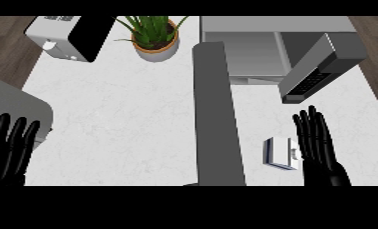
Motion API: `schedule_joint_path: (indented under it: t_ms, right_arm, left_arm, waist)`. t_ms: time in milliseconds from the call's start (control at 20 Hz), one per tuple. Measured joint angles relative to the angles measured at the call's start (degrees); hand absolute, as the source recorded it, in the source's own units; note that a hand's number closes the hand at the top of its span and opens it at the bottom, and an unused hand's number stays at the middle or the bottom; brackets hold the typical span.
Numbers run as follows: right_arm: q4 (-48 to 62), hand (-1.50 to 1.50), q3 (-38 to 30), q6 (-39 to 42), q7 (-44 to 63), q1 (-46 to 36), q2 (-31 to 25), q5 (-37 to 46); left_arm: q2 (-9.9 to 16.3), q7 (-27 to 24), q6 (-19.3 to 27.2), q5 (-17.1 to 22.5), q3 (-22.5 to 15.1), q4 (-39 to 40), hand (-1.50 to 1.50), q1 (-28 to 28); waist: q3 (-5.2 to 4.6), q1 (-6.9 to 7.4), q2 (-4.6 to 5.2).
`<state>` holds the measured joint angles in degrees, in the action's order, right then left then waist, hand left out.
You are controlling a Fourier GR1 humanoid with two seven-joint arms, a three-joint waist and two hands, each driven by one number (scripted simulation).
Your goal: Pick up the milk, place it into the microwave and close the microwave
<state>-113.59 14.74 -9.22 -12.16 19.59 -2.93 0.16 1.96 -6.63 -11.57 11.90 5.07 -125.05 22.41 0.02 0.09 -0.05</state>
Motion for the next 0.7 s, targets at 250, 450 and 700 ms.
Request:
schedule_joint_path:
  t_ms: [250, 450, 700]
  right_arm:
    - [7.7, -1.5, -4.5, 1.3, -6.3, 0.2, -0.4, -2.5]
    - [12.4, -1.5, -6.9, 2.9, -10.7, 1.0, -1.1, -3.8]
    - [18.5, -1.5, -9.8, 6.0, -16.0, 1.0, -2.3, -5.4]
  left_arm:
    - [0.4, 0.2, -1.9, 1.9, 1.5, -1.4, -1.5, 2.1]
    - [-0.3, 0.1, -2.1, 1.1, 1.5, -0.3, -1.5, 1.2]
    - [-1.0, -1.7, -3.5, 0.7, 0.9, -1.3, -1.5, 4.1]
  waist:
    - [0.0, 0.06, 0.0]
    - [0.0, -0.03, 0.01]
    - [-0.01, 0.05, -0.01]
